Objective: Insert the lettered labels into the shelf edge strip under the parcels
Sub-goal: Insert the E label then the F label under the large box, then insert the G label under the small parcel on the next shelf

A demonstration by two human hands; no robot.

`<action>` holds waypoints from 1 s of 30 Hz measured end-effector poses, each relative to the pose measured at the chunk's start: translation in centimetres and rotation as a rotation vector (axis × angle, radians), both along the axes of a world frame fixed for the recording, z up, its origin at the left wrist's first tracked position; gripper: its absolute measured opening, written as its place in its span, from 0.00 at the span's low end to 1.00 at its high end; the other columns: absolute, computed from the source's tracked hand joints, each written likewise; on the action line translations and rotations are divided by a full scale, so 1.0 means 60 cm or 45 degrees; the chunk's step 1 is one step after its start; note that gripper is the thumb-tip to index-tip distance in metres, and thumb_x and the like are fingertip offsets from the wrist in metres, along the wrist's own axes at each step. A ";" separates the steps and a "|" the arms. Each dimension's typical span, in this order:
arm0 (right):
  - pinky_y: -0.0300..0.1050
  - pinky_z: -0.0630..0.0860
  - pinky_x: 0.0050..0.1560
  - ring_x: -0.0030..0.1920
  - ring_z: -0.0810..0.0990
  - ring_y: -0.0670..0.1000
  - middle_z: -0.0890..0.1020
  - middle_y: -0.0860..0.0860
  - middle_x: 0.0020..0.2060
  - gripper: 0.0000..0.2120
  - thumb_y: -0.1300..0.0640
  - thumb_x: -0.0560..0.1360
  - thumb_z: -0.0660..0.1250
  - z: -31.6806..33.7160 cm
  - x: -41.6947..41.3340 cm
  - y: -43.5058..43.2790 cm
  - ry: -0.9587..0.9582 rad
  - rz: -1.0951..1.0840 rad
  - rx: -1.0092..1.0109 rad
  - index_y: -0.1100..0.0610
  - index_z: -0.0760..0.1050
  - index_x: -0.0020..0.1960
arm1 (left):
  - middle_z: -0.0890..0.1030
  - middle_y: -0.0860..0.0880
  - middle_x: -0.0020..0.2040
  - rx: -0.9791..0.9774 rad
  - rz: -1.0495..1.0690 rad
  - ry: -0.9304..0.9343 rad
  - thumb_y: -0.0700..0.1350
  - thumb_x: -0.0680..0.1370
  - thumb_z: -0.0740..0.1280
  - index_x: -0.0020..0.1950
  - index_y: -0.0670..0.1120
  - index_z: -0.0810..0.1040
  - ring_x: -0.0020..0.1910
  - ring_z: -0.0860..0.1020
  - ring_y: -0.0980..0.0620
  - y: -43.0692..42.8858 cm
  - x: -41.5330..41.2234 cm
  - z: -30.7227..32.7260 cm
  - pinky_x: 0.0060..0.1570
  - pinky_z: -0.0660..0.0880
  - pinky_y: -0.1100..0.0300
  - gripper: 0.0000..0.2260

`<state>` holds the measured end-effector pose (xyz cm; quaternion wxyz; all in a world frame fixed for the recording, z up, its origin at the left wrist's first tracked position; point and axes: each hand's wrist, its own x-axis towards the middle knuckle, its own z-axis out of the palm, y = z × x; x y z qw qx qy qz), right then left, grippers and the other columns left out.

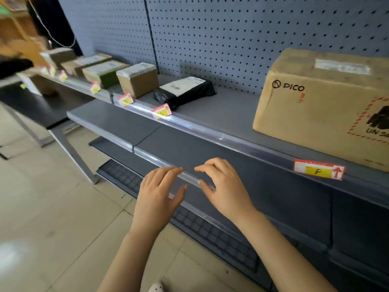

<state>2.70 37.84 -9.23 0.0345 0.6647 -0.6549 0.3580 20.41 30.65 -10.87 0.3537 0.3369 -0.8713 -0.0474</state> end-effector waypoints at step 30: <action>0.37 0.63 0.58 0.59 0.70 0.49 0.74 0.48 0.56 0.19 0.62 0.71 0.68 0.041 0.605 -0.661 -0.085 0.431 0.110 0.53 0.74 0.61 | 0.75 0.57 0.58 0.130 0.582 0.259 0.47 0.74 0.72 0.62 0.52 0.75 0.58 0.70 0.57 -0.524 0.608 0.042 0.58 0.70 0.57 0.17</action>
